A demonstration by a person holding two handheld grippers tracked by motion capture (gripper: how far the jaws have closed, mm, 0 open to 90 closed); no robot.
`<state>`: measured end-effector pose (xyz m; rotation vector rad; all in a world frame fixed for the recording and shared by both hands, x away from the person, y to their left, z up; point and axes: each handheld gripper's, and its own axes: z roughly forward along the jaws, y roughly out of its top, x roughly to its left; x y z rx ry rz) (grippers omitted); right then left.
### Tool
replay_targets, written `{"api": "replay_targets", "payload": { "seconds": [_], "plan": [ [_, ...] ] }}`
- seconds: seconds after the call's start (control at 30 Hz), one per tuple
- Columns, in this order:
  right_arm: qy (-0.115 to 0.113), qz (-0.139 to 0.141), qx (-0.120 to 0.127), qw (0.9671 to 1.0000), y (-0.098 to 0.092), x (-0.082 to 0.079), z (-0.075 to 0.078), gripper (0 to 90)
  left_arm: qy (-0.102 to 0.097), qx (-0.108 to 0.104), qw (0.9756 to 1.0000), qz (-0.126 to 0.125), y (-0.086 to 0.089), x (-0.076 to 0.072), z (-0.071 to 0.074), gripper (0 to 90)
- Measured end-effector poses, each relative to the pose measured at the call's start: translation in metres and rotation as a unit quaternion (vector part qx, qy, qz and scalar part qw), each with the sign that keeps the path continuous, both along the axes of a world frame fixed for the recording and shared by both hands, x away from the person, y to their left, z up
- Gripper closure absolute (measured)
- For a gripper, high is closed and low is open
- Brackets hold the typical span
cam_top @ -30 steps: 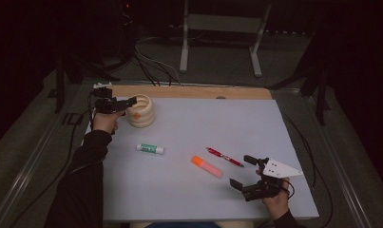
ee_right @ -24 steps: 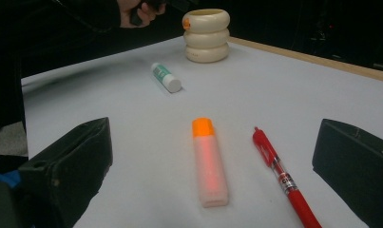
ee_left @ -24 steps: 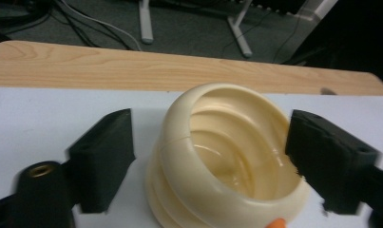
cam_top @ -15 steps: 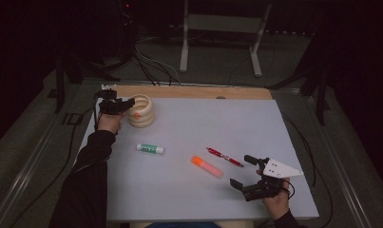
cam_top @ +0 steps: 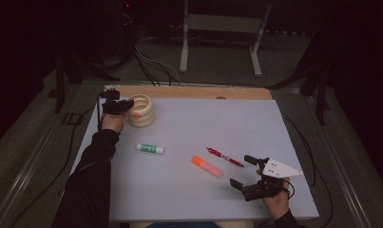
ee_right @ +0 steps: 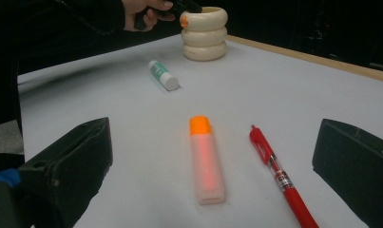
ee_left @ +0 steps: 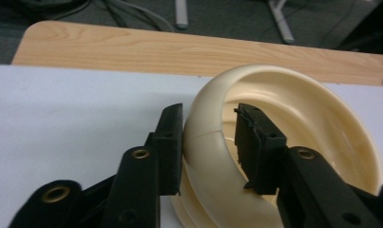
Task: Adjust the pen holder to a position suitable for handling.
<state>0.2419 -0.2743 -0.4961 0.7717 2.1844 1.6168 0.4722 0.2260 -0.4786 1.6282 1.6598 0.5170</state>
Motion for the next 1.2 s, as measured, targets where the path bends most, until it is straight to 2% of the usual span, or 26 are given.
{"api": "replay_targets", "payload": {
  "seconds": [0.1, 0.13, 0.33, 0.53, 0.63, 0.73, 0.97, 1.03, 1.2],
  "plan": [
    [-0.001, -0.001, -0.001, 1.0000, 0.000, 0.000, 0.000, 0.0, 0.010, 0.006, 0.9999, 0.009, -0.001, 0.002, 0.002, 71.1],
    [-0.001, -0.001, -0.001, 1.0000, 0.000, 0.000, 0.000, 0.0, 0.012, 0.014, 0.9998, 0.011, -0.001, 0.001, 0.002, 71.6],
    [-0.001, -0.003, 0.000, 1.0000, -0.001, 0.000, 0.000, 0.0, 0.016, 0.027, 0.9995, 0.007, -0.001, -0.001, 0.004, 73.3],
    [0.001, -0.005, 0.001, 1.0000, -0.001, 0.000, 0.000, 0.0, 0.017, 0.019, 0.9996, -0.011, -0.004, -0.004, 0.006, 75.7],
    [0.001, -0.005, 0.002, 1.0000, -0.001, 0.001, 0.000, 0.0, 0.016, 0.019, 0.9992, -0.030, -0.013, -0.008, 0.009, 75.9],
    [0.001, -0.006, 0.001, 1.0000, -0.001, 0.001, 0.000, 0.0, 0.021, 0.007, 0.9991, -0.036, -0.018, -0.011, 0.011, 75.9],
    [0.000, -0.007, 0.002, 1.0000, -0.001, 0.001, 0.000, 0.0, 0.028, 0.012, 0.9981, -0.053, -0.032, -0.017, 0.013, 75.9],
    [0.000, -0.007, 0.003, 1.0000, -0.002, 0.001, 0.000, 0.0, 0.030, 0.007, 0.9979, -0.057, -0.036, -0.018, 0.013, 75.9],
    [-0.001, -0.008, 0.003, 1.0000, -0.002, 0.001, 0.001, 0.0, 0.033, 0.015, 0.9969, -0.069, -0.046, -0.020, 0.016, 76.6]
  ]
}}
